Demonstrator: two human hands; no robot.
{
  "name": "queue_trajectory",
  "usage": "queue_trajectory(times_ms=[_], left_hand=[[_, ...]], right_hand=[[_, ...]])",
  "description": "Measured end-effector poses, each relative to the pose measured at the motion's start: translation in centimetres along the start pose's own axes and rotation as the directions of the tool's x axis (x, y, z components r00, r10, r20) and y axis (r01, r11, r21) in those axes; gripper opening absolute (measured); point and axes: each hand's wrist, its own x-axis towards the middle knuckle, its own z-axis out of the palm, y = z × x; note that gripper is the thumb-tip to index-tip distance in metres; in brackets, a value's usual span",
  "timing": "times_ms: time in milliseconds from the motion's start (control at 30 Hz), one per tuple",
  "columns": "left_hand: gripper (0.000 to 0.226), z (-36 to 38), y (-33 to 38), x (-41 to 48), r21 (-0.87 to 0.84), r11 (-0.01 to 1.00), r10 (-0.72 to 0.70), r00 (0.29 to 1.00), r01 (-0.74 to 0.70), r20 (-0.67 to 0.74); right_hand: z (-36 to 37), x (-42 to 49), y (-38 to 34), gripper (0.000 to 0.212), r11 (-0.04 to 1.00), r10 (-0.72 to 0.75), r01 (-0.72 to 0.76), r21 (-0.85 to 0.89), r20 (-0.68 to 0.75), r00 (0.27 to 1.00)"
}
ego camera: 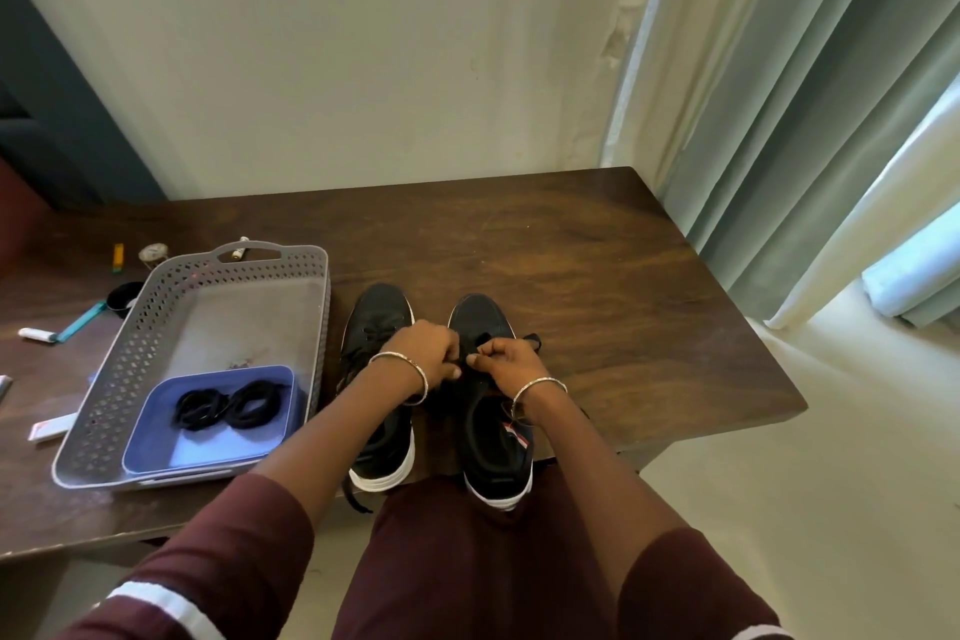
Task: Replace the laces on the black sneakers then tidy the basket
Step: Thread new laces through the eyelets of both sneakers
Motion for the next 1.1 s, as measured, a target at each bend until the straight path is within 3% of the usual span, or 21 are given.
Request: queue_trajectory(times_ms=[100,167,233,267,333,367,400,433,467,500,533,567,600,700,800,833,900,1000,1067,1100], left_hand=[[0.009,-0.8,0.5,0.4,-0.048,0.998,-0.04,0.996,0.036,-0.08],[0.017,-2.4,0.1,0.2,-0.421,0.906,-0.095,0.992,0.054,-0.079],[0.026,-4.7,-0.3,-0.9,-0.842,0.538,-0.152,0.988,0.047,-0.042],[0.028,-5.8,-0.6,-1.5,-0.943,0.333,-0.142,0.989,0.004,-0.046],[0.026,-7.1,-0.7,-2.4,-0.997,-0.031,-0.128,0.99,-0.067,-0.062],[0.026,-7.2,-0.6,-2.6,-0.984,-0.169,-0.138,0.99,-0.065,-0.042],[0.026,-6.9,-0.4,-2.6,-0.974,-0.223,-0.163,0.987,-0.038,-0.001],[0.027,-6.3,-0.1,-2.4,-0.988,-0.156,-0.207,0.978,-0.005,0.028],[0.027,-5.5,0.0,-2.0,-0.998,0.058,-0.261,0.965,0.03,0.014],[0.024,-4.5,-0.1,-1.6,-0.922,0.381,-0.293,0.955,0.063,-0.056],[0.019,-3.4,-0.4,-1.2,-0.731,0.679,-0.255,0.956,0.068,-0.147],[0.016,-2.5,-0.7,-1.0,-0.505,0.862,-0.156,0.972,0.049,-0.173],[0.021,-1.8,-0.7,-0.9,-0.303,0.952,-0.074,0.988,0.031,-0.133],[0.013,-0.6,-0.5,-0.6,-0.013,1.0,-0.014,0.996,0.013,-0.088],[0.007,-0.4,-0.4,-0.4,-0.028,0.999,-0.043,0.988,0.039,-0.147],[0.008,-0.4,-0.6,-0.4,-0.078,0.997,-0.041,0.986,0.029,-0.16],[0.013,-0.1,-0.9,-0.4,-0.22,0.975,-0.039,0.988,0.005,-0.15],[0.017,0.3,-0.9,-0.1,-0.473,0.879,-0.121,0.988,0.063,-0.093],[0.023,-0.5,-0.1,-0.4,-0.705,0.704,-0.204,0.975,0.083,-0.089],[0.026,-1.4,0.2,-0.7,-0.841,0.537,-0.245,0.966,0.063,-0.084]], right_hand=[[0.1,-0.2,0.4,0.01,0.999,-0.028,0.026,-0.042,-0.043,0.999],[0.1,-0.5,0.3,0.019,0.998,-0.041,0.038,-0.045,-0.073,0.996],[0.1,-0.6,0.4,0.023,0.999,-0.04,0.038,-0.035,-0.081,0.996],[0.1,-0.6,0.4,0.022,0.999,-0.037,0.034,-0.034,-0.078,0.996],[0.2,-0.5,0.5,0.018,0.999,-0.034,0.03,-0.045,-0.087,0.996],[0.3,-0.5,0.5,0.016,0.998,-0.036,0.031,-0.053,-0.094,0.995],[0.3,-0.4,0.5,0.016,0.998,-0.036,0.03,-0.063,-0.097,0.995],[0.3,-0.4,0.5,0.017,0.997,-0.034,0.027,-0.074,-0.097,0.995],[0.3,-0.4,0.5,0.016,0.996,-0.028,0.02,-0.083,-0.094,0.995],[0.3,-0.4,0.5,0.014,0.996,-0.023,0.016,-0.084,-0.089,0.996],[0.2,-0.5,0.4,0.012,0.997,-0.02,0.014,-0.082,-0.083,0.996],[0.2,-0.5,0.4,0.011,0.997,-0.023,0.017,-0.077,-0.078,0.997],[0.1,-0.7,0.2,0.011,0.996,-0.035,0.028,-0.085,-0.079,0.996],[-0.2,-1.7,-0.6,0.022,0.964,-0.142,0.105,-0.246,-0.141,0.98],[-0.3,-4.2,-1.5,0.029,0.8,-0.325,0.101,-0.592,-0.284,0.902],[-0.1,-5.1,-1.5,0.03,0.736,-0.376,0.051,-0.675,-0.346,0.86],[0.6,-7.0,-1.5,0.032,0.713,-0.405,-0.013,-0.701,-0.427,0.809],[1.5,-7.8,-0.8,0.034,0.805,-0.293,0.004,-0.593,-0.392,0.872],[1.4,-7.6,-0.7,0.035,0.837,-0.229,-0.011,-0.547,-0.368,0.901],[1.2,-7.5,-0.6,0.036,0.839,-0.221,-0.01,-0.544,-0.358,0.907]])
